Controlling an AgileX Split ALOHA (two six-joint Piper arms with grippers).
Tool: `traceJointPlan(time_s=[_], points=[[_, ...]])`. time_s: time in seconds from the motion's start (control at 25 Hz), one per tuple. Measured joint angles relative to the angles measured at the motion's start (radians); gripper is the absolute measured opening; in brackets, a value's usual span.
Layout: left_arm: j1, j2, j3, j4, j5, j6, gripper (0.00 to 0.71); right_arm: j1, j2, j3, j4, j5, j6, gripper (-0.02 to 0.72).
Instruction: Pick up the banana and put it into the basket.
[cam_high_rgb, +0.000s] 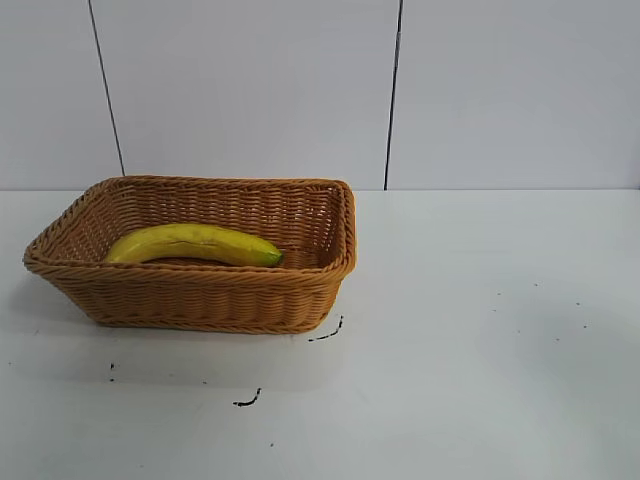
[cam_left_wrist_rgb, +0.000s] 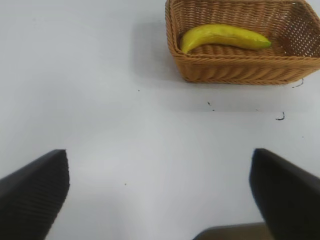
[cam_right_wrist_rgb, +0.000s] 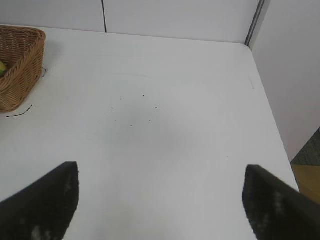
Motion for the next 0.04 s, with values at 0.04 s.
traceJointPlan(time_s=[0.04], points=[[0.0, 0.0, 0.0, 0.0, 0.0, 0.0, 0.695, 0.0, 0.0, 0.0, 0.0, 0.0, 0.0, 0.633]])
